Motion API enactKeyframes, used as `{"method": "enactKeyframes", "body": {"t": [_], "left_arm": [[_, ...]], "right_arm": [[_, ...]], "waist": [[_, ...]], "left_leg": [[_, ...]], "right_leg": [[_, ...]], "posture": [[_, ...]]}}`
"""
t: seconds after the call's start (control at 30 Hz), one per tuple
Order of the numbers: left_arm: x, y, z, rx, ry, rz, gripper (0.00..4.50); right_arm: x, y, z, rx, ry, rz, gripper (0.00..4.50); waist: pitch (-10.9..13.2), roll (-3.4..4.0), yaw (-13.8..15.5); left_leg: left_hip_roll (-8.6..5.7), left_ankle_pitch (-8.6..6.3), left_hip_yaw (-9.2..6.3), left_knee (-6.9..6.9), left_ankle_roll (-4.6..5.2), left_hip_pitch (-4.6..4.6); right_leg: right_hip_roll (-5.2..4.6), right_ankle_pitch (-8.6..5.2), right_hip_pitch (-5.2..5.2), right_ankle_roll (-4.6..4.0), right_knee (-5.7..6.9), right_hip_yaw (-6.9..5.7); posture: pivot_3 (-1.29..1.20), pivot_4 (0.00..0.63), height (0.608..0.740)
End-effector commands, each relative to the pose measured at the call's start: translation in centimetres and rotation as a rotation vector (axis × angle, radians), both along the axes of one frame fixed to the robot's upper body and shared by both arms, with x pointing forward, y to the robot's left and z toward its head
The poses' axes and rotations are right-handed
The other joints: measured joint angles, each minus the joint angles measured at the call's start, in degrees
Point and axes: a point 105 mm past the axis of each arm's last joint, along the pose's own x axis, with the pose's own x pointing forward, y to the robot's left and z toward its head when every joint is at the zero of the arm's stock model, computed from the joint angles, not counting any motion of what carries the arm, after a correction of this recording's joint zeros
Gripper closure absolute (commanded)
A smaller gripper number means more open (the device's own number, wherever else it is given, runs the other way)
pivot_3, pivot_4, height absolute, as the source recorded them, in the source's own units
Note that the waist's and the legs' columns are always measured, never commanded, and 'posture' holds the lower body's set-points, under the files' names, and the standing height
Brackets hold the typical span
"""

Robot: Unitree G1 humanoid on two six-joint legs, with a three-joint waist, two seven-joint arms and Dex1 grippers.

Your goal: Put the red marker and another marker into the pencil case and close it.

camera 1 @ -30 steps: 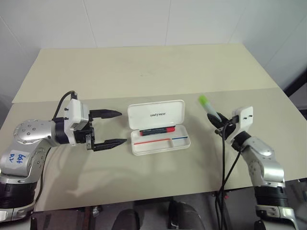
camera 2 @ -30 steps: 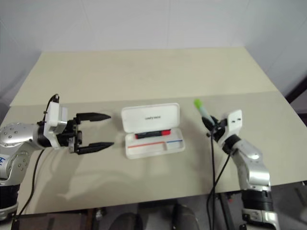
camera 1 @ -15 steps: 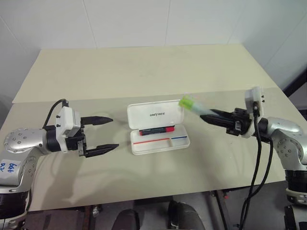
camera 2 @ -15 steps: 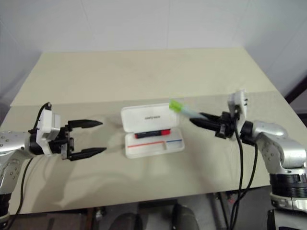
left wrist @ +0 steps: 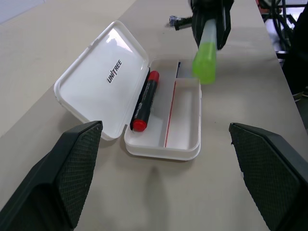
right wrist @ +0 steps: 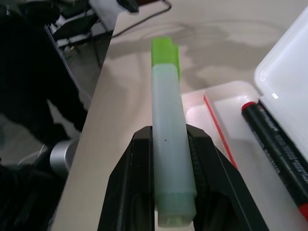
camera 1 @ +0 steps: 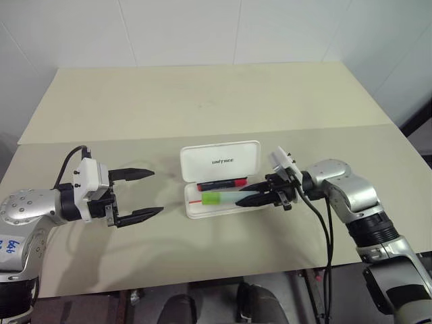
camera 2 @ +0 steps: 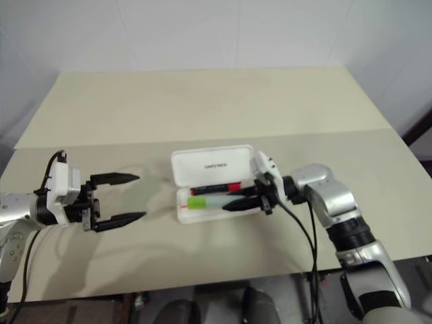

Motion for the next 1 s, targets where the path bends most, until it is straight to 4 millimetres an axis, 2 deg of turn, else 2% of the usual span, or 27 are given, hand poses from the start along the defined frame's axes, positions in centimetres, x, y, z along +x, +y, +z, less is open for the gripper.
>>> {"method": "enactKeyframes", "body": {"t": [0.03, 0.33, 0.73, 1.0], "left_arm": [[-0.3, -0.5, 0.9, 0.004, -0.052, -0.008, 0.0], [-0.1, -1.1, 0.9, -0.011, -0.055, -0.014, 0.0], [-0.3, -1.6, 0.6, -0.001, -0.041, -0.043, 0.0], [-0.4, -1.7, 0.4, 0.016, -0.031, -0.058, 0.0]], "right_arm": [[0.4, 0.7, 0.4, -0.001, -0.037, 0.048, 4.01], [1.0, 2.7, -0.4, -0.013, -0.028, 0.098, 4.01], [0.6, 3.5, -2.2, -0.05, 0.009, 0.122, 4.01], [1.1, 3.7, -2.9, -0.066, 0.007, 0.114, 4.01]], "waist": [[0.0, 0.01, -0.06], [0.01, 0.02, -0.04], [0.01, 0.03, -0.14], [0.02, 0.03, -0.24]], "left_leg": [[0.0, 0.0, 0.0, 0.0, 0.0, 0.0], [0.02, 0.01, 0.01, 0.01, -0.01, 0.01], [0.02, 0.01, 0.01, 0.0, -0.02, 0.02], [0.02, 0.01, 0.02, 0.0, -0.02, 0.02]], "right_leg": [[0.0, 0.0, 0.0, 0.0, 0.0, 0.0], [0.02, 0.0, 0.01, 0.0, 0.02, 0.0], [0.03, 0.0, 0.01, 0.0, 0.02, 0.0], [0.04, 0.0, 0.0, 0.0, 0.02, 0.0]], "posture": [[0.0, 0.15, 0.74], [0.0, 0.15, 0.74], [0.0, 0.15, 0.74], [0.0, 0.15, 0.74]]}}
